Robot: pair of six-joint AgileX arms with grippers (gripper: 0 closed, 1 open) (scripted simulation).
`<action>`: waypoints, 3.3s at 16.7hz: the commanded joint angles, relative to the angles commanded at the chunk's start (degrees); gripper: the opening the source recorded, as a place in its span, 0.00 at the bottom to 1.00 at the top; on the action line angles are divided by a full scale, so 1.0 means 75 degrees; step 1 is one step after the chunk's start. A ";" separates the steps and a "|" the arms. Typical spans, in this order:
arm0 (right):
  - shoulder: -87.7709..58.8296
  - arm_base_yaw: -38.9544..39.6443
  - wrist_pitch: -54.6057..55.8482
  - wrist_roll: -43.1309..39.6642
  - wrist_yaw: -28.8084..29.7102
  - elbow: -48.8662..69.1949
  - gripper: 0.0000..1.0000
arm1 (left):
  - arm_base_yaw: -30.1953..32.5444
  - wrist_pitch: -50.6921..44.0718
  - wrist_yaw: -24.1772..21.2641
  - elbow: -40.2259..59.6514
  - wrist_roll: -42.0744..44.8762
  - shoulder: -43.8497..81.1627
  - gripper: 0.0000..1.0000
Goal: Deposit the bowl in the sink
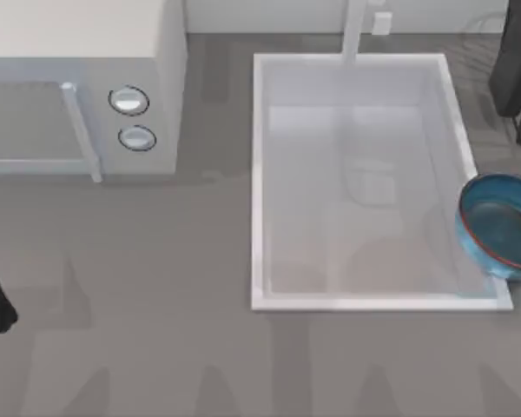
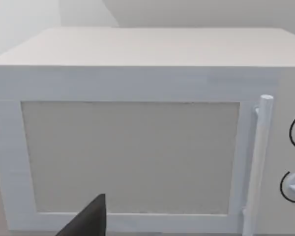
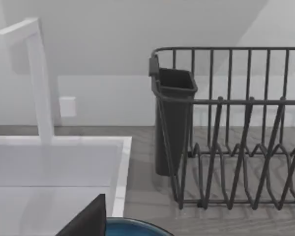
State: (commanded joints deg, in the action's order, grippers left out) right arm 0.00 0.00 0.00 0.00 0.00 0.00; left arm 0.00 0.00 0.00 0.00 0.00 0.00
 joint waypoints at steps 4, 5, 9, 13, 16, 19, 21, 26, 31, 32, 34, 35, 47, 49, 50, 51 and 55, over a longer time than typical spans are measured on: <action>-0.0233 -0.0012 -0.0192 -0.0022 -0.0032 0.0233 1.00 | 0.0000 0.0000 0.0000 0.0000 0.0000 0.0000 1.00; -0.0472 -0.0028 -0.0382 -0.0042 -0.0060 0.0471 1.00 | 0.0000 0.0000 0.0000 0.0000 0.0000 0.0000 1.00; -0.2242 -0.0172 -0.1645 -0.0173 -0.0205 0.2115 1.00 | 0.0000 0.0000 0.0000 0.0000 0.0000 0.0000 1.00; -0.5165 -0.0396 -0.3445 -0.0361 -0.0380 0.4418 1.00 | 0.0000 0.0000 0.0000 0.0000 0.0000 0.0000 1.00; -0.7650 -0.0569 -0.4932 -0.0519 -0.0524 0.6276 1.00 | 0.0000 0.0000 0.0000 0.0000 0.0000 0.0000 1.00; -0.9957 -0.0730 -0.6380 -0.0668 -0.0664 0.8066 1.00 | 0.0000 0.0000 0.0000 0.0000 0.0000 0.0000 1.00; -1.1283 -0.0829 -0.7260 -0.0756 -0.0752 0.9162 1.00 | 0.0000 0.0000 0.0000 0.0000 0.0000 0.0000 1.00; -1.3876 -0.1030 -0.8927 -0.0924 -0.0952 1.1410 1.00 | 0.0000 0.0000 0.0000 0.0000 0.0000 0.0000 1.00; -1.4952 -0.1113 -0.9598 -0.1003 -0.1063 1.2410 1.00 | 0.0000 0.0000 0.0000 0.0000 0.0000 0.0000 1.00; -1.4952 -0.1113 -0.9598 -0.1003 -0.1063 1.2410 1.00 | 0.0000 0.0000 0.0000 0.0000 0.0000 0.0000 1.00; -1.4952 -0.1113 -0.9598 -0.1003 -0.1063 1.2410 1.00 | 0.0000 0.0000 0.0000 0.0000 0.0000 0.0000 1.00; -1.4952 -0.1113 -0.9598 -0.1003 -0.1063 1.2410 1.00 | 0.0000 0.0000 0.0000 0.0000 0.0000 0.0000 1.00; -1.5672 -0.0815 -0.6831 -0.0691 -0.1063 1.0422 1.00 | 0.0000 0.0000 0.0000 0.0000 0.0000 0.0000 1.00; -1.5689 -0.0806 -0.6770 -0.0682 -0.1063 1.0363 1.00 | 0.0000 0.0000 0.0000 0.0000 0.0000 0.0000 1.00; -1.5689 -0.0806 -0.6770 -0.0682 -0.1063 1.0363 1.00 | 0.0000 0.0000 0.0000 0.0000 0.0000 0.0000 1.00; -1.5689 -0.0806 -0.6770 -0.0682 -0.1063 1.0363 1.00 | 0.0000 0.0000 0.0000 0.0000 0.0000 0.0000 1.00; -1.5689 -0.0806 -0.6770 -0.0682 -0.1063 1.0363 0.70 | 0.0000 0.0000 0.0000 0.0000 0.0000 0.0000 1.00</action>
State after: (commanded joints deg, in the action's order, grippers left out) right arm -117.67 -6.05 -50.77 -5.12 -7.97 77.72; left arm 0.00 0.00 0.00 0.00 0.00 0.00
